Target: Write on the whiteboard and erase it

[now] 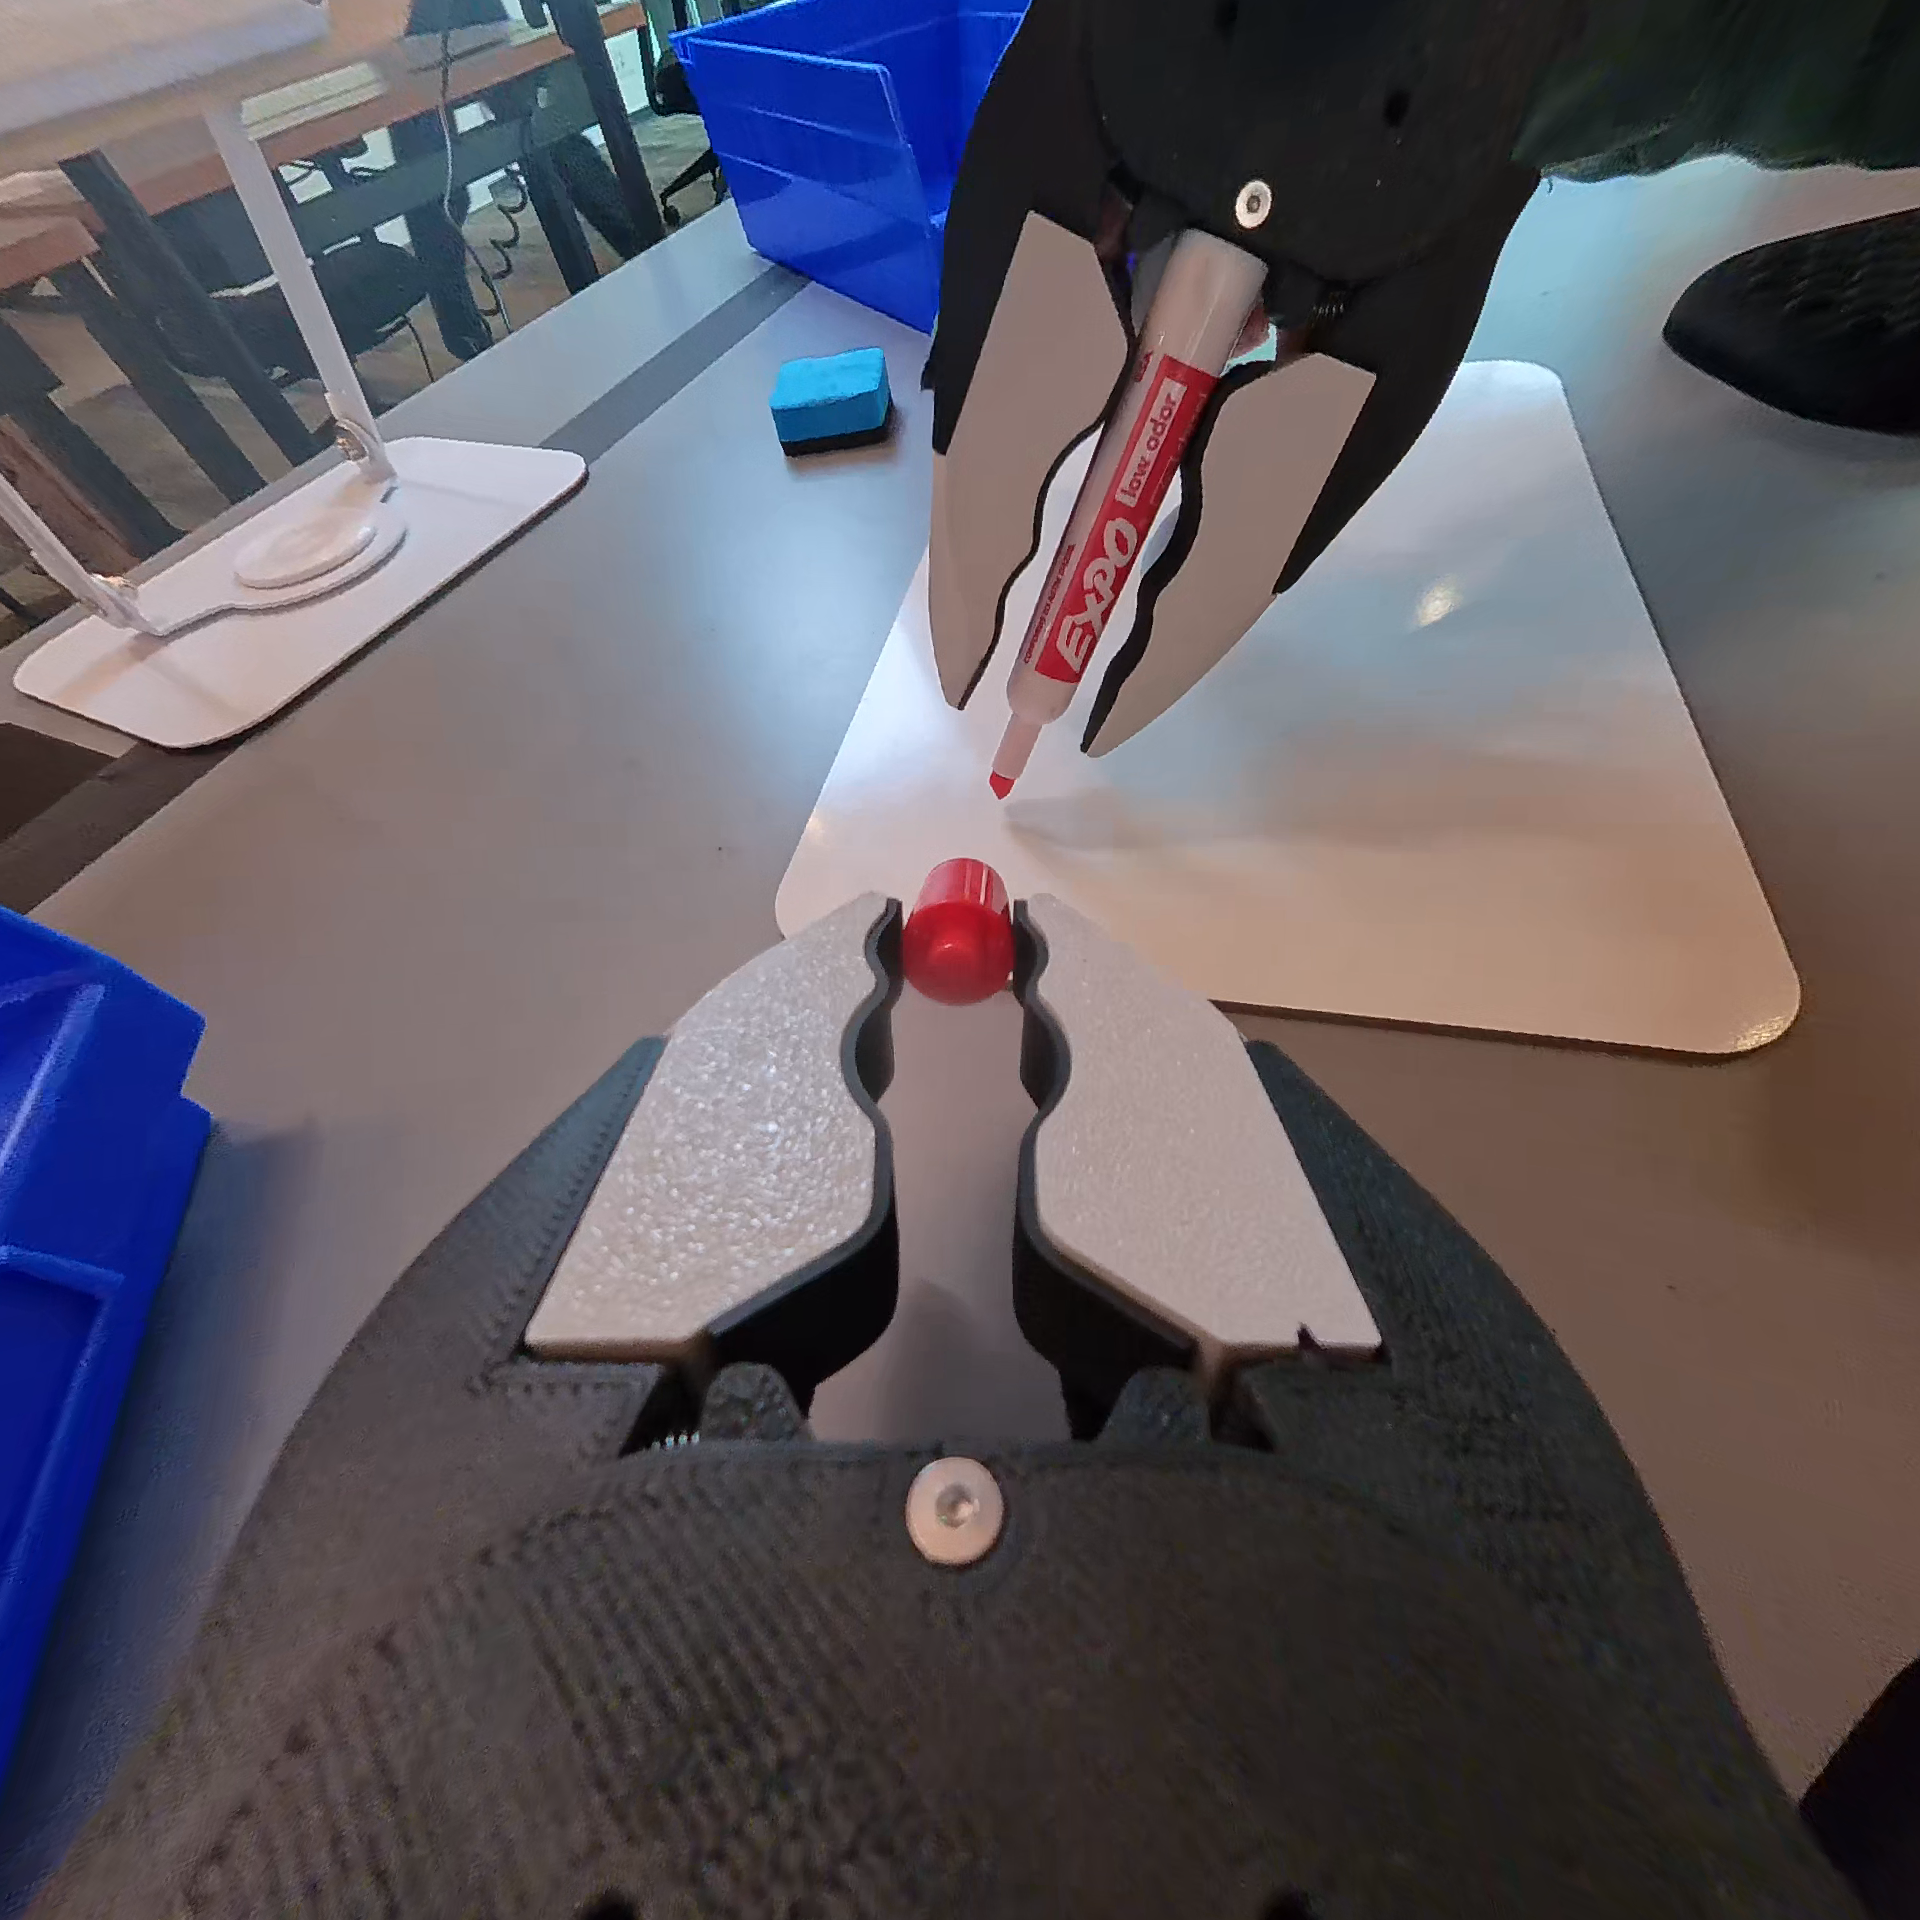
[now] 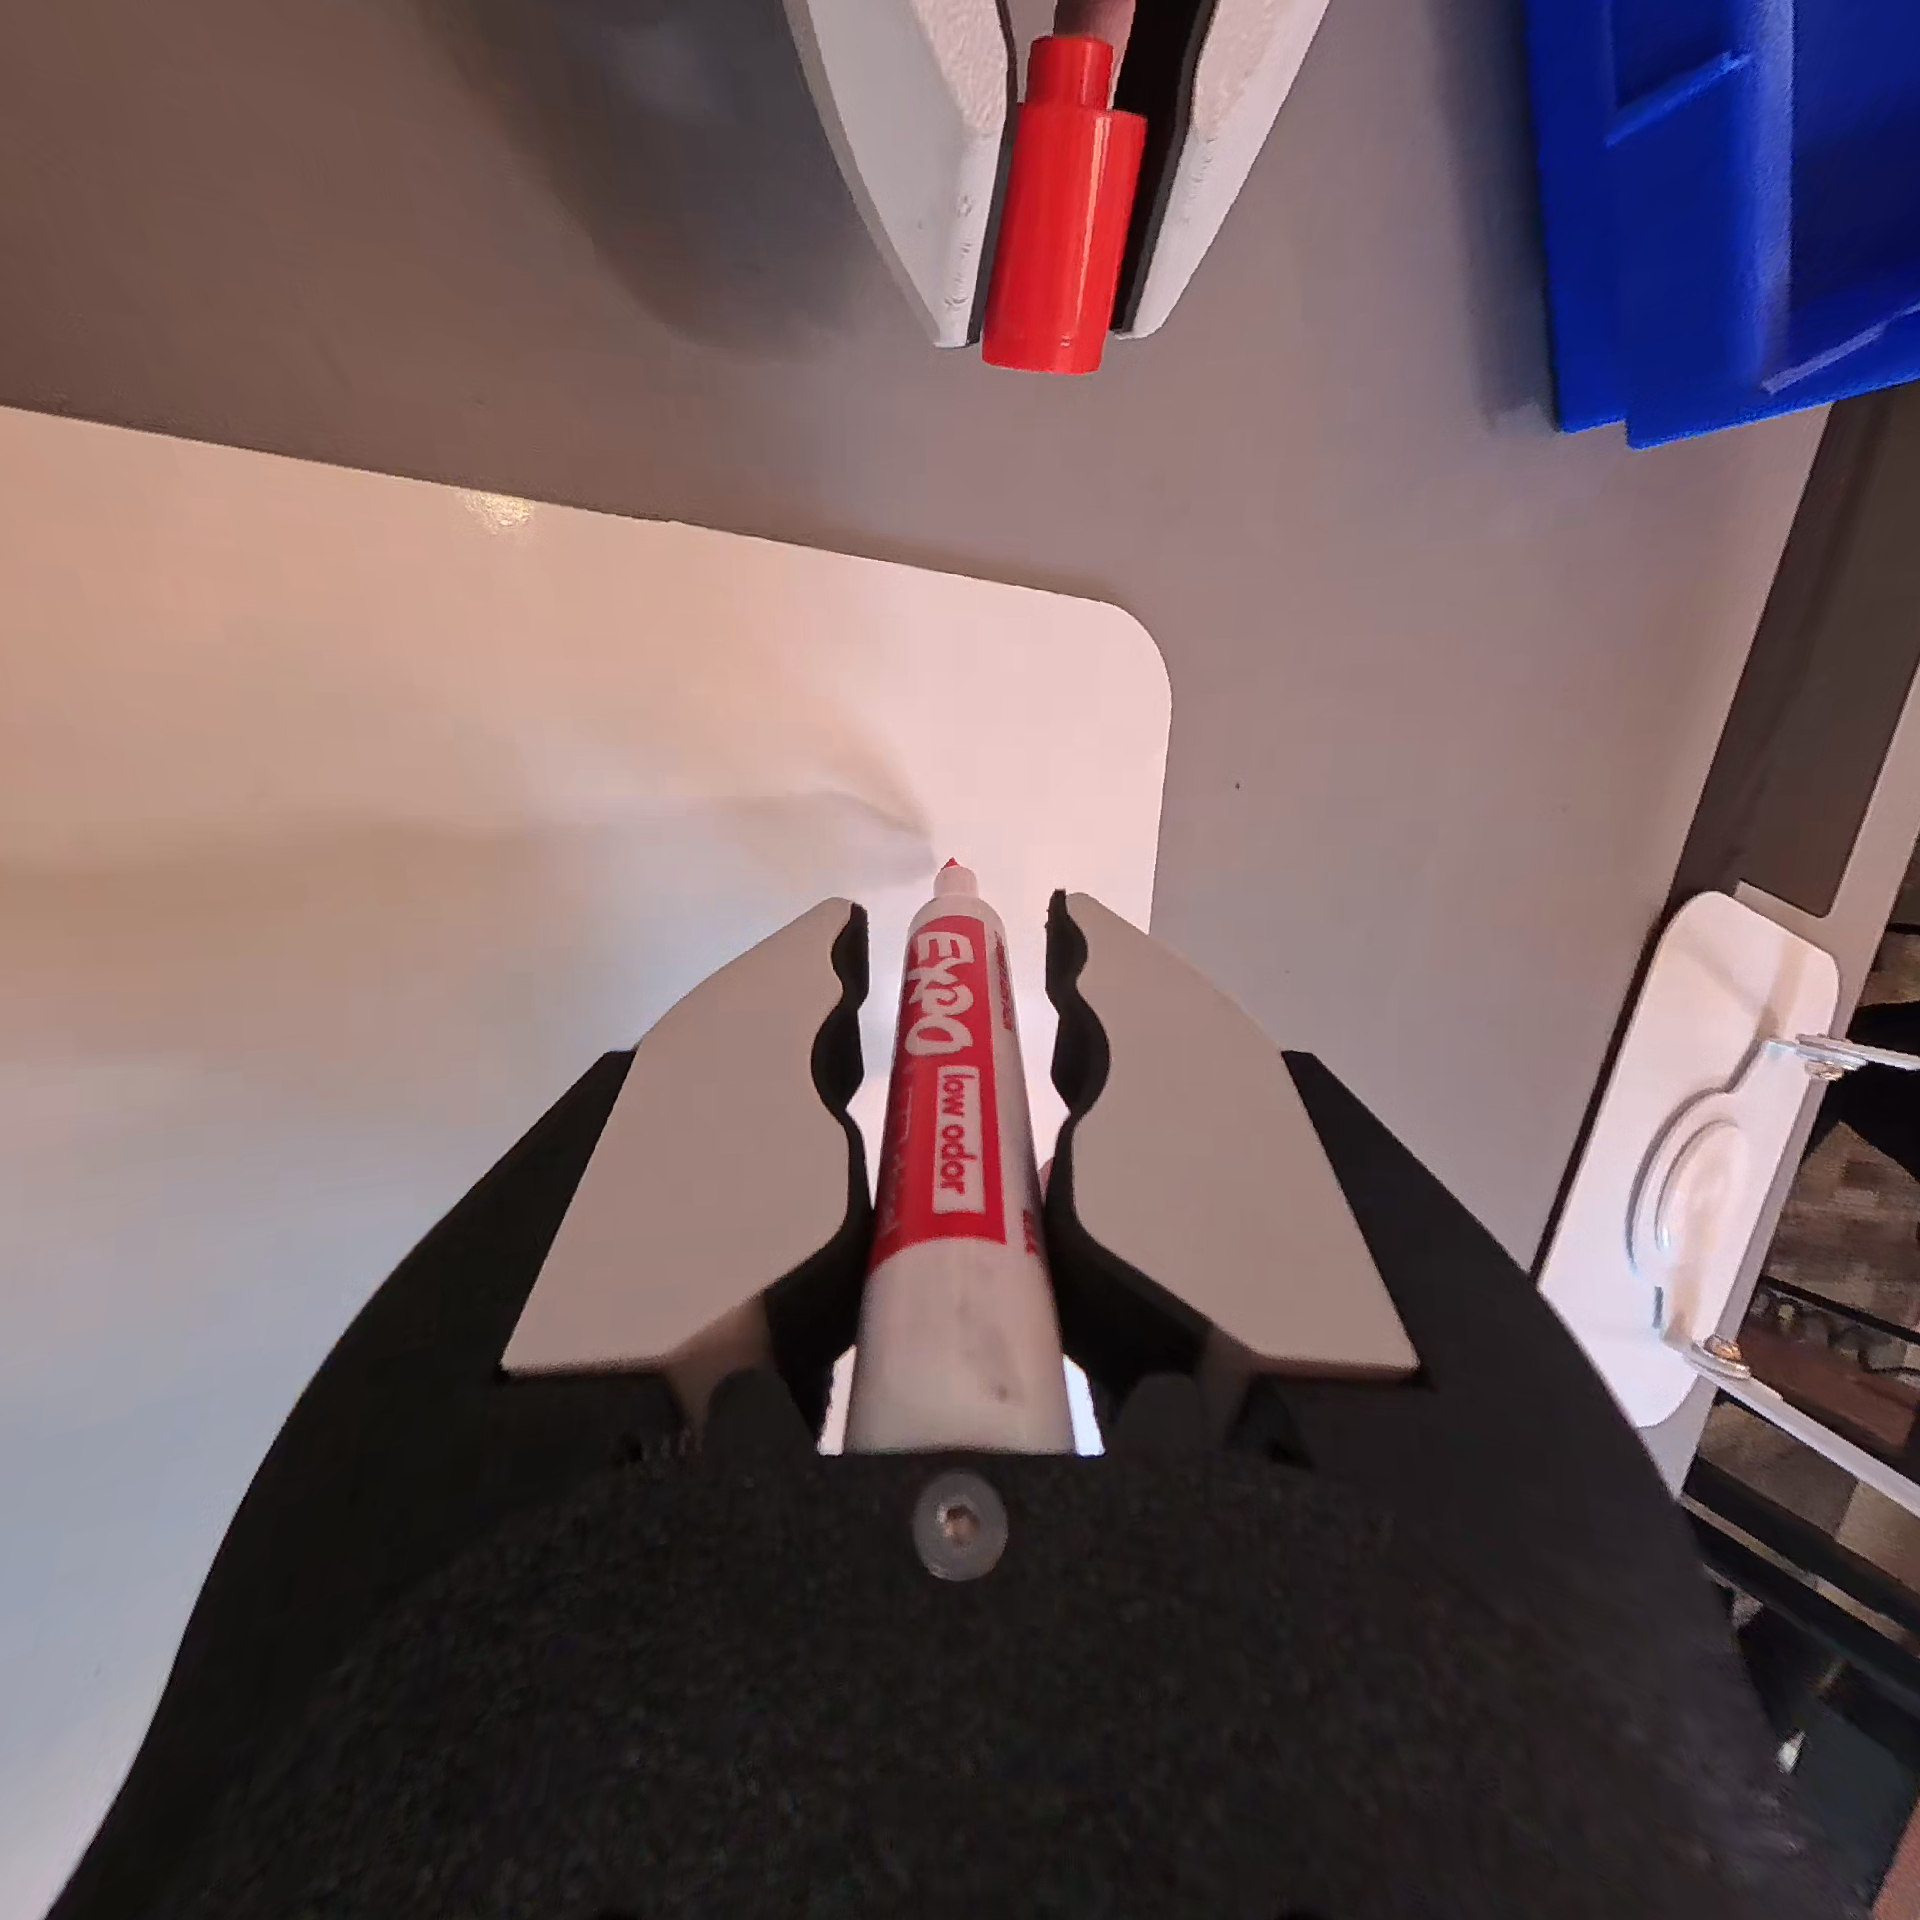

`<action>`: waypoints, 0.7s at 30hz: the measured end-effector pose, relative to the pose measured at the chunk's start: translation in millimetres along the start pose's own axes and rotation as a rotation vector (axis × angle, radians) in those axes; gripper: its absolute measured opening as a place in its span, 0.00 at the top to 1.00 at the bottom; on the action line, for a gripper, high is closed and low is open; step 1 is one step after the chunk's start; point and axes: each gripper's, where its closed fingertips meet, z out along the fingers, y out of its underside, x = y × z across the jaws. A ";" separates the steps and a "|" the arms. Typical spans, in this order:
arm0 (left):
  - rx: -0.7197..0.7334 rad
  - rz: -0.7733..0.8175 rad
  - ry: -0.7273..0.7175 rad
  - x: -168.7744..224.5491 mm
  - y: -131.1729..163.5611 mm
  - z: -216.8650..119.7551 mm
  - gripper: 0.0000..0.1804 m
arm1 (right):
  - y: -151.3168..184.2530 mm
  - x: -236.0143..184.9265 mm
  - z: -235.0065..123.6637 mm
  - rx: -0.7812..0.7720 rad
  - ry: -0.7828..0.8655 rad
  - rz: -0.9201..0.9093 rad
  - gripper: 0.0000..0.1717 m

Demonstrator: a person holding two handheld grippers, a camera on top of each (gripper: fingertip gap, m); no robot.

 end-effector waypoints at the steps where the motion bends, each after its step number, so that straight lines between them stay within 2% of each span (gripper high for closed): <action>1: -0.005 0.001 0.000 -0.1 1.0 0.3 0.89 | 0.2 0.1 0.0 -0.003 -0.002 -0.002 0.80; 21: -0.053 0.003 0.023 5.2 11.1 6.7 0.89 | 7.4 -0.3 2.0 -0.058 -0.030 -0.025 0.79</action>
